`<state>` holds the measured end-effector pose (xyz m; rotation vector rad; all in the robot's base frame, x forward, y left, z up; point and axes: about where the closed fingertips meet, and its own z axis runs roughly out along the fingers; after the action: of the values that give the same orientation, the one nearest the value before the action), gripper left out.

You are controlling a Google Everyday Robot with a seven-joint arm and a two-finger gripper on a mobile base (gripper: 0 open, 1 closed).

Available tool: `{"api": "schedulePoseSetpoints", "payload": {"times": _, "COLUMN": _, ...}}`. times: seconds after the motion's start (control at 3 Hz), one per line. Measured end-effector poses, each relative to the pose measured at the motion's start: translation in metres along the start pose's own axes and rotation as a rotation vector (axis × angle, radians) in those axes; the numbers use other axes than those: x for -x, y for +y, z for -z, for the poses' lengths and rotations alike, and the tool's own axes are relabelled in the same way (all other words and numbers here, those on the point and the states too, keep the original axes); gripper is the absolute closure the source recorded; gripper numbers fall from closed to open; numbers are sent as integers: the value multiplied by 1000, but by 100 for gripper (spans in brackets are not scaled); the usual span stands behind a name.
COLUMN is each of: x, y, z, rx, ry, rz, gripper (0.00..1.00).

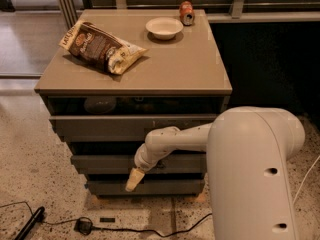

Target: Open middle drawer

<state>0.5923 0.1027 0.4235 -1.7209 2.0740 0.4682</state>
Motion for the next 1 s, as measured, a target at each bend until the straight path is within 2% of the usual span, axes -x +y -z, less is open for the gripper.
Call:
{"api": "schedulePoseSetpoints", "payload": {"times": 0.33, "x": -3, "y": 10, "z": 9, "rx": 39, "ry": -18, "rz": 13, "gripper": 0}}
{"api": "schedulePoseSetpoints", "payload": {"times": 0.67, "x": -29, "y": 55, "z": 33, "rx": 143, "ry": -25, "rz": 41, "gripper": 0}}
{"api": "schedulePoseSetpoints", "payload": {"times": 1.0, "x": -33, "y": 63, "z": 33, "rx": 157, "ry": -22, "rz": 54, "gripper": 0}}
